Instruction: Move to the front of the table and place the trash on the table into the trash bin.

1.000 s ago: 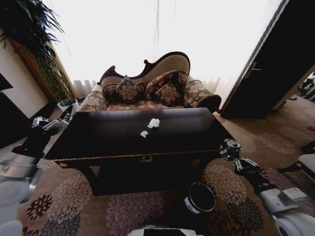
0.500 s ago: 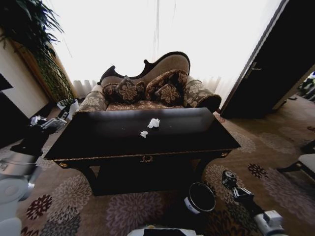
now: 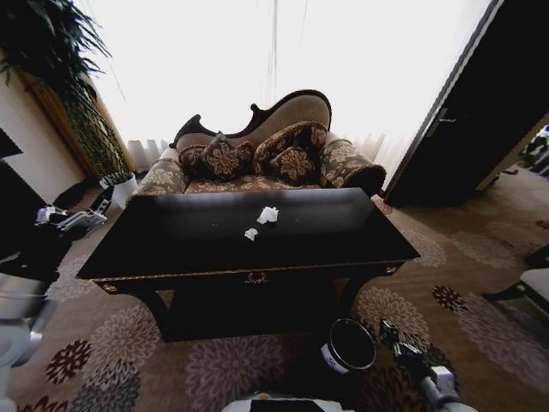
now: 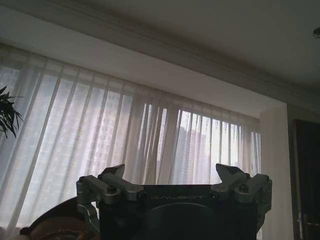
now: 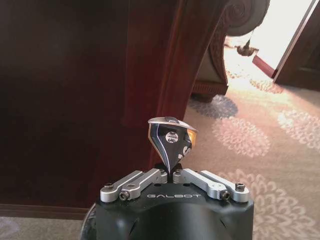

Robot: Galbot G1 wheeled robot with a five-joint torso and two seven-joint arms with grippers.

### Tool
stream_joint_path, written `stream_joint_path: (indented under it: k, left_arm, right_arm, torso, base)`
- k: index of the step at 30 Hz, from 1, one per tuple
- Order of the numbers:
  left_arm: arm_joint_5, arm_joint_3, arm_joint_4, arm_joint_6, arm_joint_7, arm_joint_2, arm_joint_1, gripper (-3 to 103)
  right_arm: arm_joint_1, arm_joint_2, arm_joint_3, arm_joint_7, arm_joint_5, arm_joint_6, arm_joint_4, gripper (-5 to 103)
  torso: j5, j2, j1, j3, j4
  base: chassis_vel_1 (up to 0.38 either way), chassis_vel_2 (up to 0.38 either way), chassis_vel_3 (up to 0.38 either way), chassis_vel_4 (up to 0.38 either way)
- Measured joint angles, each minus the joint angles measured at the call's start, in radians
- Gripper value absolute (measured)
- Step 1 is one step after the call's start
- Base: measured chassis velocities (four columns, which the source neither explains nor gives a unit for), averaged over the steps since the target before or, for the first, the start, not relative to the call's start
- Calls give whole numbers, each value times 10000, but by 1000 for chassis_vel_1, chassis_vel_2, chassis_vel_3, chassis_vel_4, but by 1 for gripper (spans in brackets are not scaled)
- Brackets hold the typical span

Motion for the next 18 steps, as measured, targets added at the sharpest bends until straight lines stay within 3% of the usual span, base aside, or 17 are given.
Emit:
stream_joint_path:
  k: [9,11,18]
  left_arm:
    - [-154,-681,-224,7,-13,-134,574,100]
    - [-214,-851,-288,8,-13,-184,719,100]
    - [-290,-1189,-340,8,-14,-164,986,100]
  right_arm:
    - [1422,701,-1011,203,-465,-251,-1295,0]
    - [1783,854,-1076,202,-954,-240,-1937,0]
    - [2402,1060,-1223,165,-1254,-228,-3288,0]
  torso:
    - [0,0,0,0,1]
    - [-1,0,0,0,1]
    - [-1,0,0,0,-2]
  base:
    - [0,0,0,0]
    - [0,0,0,0]
    - [0,0,0,0]
